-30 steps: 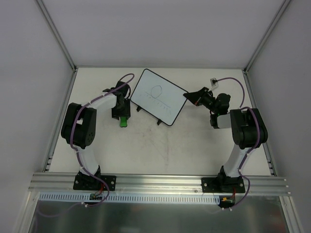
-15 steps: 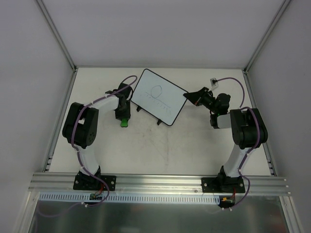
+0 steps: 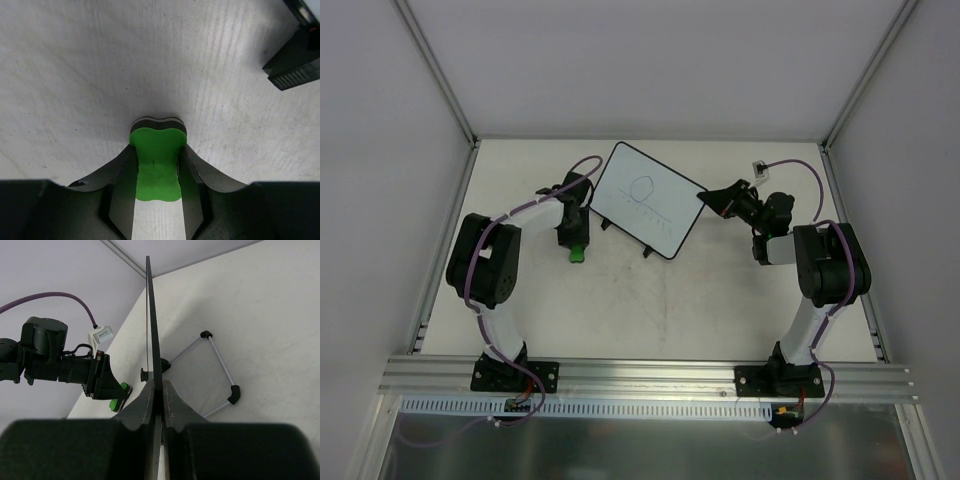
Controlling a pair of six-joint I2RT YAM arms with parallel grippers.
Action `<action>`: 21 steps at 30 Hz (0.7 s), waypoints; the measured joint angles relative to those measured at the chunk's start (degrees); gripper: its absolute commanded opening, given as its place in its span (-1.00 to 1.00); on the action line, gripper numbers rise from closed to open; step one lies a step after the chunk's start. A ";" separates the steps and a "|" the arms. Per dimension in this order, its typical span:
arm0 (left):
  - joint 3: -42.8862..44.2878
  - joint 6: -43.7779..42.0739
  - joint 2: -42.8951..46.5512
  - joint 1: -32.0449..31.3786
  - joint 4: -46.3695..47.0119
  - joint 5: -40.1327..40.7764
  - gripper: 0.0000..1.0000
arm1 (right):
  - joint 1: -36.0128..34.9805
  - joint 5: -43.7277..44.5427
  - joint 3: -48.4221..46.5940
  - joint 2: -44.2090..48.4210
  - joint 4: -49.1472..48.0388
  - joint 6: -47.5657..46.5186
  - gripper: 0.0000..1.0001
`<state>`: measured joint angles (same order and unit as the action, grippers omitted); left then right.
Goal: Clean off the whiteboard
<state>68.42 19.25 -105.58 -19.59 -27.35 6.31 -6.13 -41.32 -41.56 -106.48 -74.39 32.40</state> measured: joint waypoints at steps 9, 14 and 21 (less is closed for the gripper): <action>1.66 -2.10 6.14 -0.35 0.66 -3.52 -1.00 | 0.00 -0.07 0.00 0.00 -0.02 0.02 -0.99; 4.35 -3.15 6.97 -0.35 2.93 -6.19 -1.00 | 0.00 -0.09 0.00 0.00 -0.04 0.02 -0.99; 8.83 -5.38 6.73 -0.35 5.49 -9.11 -1.00 | 0.00 -0.11 0.00 0.00 -0.04 0.02 -0.99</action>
<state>77.25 13.87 -98.85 -19.94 -21.87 -2.81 -6.13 -41.43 -41.56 -106.48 -74.43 32.42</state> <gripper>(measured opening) 0.336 0.074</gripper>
